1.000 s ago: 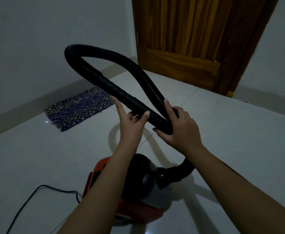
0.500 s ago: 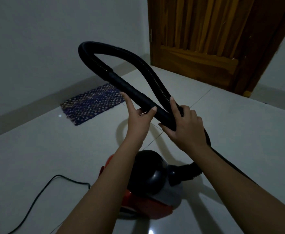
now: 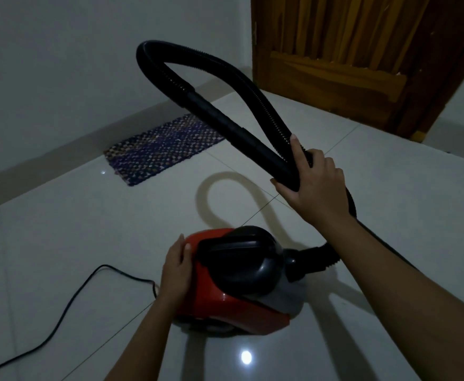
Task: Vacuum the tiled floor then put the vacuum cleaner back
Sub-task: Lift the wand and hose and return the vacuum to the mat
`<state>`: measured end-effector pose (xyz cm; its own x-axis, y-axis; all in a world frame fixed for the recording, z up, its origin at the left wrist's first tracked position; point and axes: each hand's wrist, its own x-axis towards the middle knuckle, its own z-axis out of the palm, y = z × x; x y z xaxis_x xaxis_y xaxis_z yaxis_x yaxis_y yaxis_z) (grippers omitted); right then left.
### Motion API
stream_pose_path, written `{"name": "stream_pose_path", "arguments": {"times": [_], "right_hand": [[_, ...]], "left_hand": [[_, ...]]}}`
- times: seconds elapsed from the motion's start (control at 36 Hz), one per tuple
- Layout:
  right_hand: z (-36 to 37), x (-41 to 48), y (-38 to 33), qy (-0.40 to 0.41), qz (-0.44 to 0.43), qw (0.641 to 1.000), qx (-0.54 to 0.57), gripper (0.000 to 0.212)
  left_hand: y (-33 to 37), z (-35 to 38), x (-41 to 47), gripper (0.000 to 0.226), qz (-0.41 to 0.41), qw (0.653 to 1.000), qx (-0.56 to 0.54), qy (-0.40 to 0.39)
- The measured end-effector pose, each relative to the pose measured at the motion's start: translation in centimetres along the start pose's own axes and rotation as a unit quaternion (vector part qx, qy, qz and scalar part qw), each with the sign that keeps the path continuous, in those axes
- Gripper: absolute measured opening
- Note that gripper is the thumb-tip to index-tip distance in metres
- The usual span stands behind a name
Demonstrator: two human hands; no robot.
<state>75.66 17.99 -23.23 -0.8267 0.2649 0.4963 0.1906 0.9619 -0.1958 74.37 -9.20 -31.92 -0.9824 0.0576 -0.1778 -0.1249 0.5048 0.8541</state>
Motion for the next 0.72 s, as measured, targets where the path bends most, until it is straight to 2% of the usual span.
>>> {"name": "stream_pose_path", "arguments": {"times": [0.19,0.36,0.47,0.58,0.61,0.67,0.72], "right_hand": [[0.2,0.2,0.2,-0.009,0.007,1.000,0.005,0.085],[0.7,0.4,0.3,-0.006,0.007,1.000,0.013,0.086],[1.0,0.5,0.5,-0.005,0.006,1.000,0.015,0.086],[1.0,0.6,0.6,-0.008,0.008,1.000,0.012,0.086],[1.0,0.6,0.7,-0.009,0.008,1.000,0.013,0.086],[1.1,0.6,0.7,-0.012,0.009,1.000,0.014,0.086],[1.1,0.5,0.7,-0.016,0.008,1.000,0.013,0.086]], "left_hand": [[-2.6,0.8,1.4,0.044,-0.005,0.999,0.020,-0.026],[-2.6,0.4,1.5,0.050,-0.054,0.997,-0.017,-0.054],[-3.2,0.6,1.8,0.055,-0.036,0.997,0.027,-0.069],[-4.4,0.8,2.6,0.097,-0.069,0.995,0.010,-0.064],[-4.7,0.8,2.9,0.100,-0.071,0.995,0.007,-0.068],[-4.1,0.7,2.8,0.094,-0.071,0.995,0.008,-0.073],[-3.2,0.6,2.2,0.073,-0.060,0.995,0.015,-0.083]]}}
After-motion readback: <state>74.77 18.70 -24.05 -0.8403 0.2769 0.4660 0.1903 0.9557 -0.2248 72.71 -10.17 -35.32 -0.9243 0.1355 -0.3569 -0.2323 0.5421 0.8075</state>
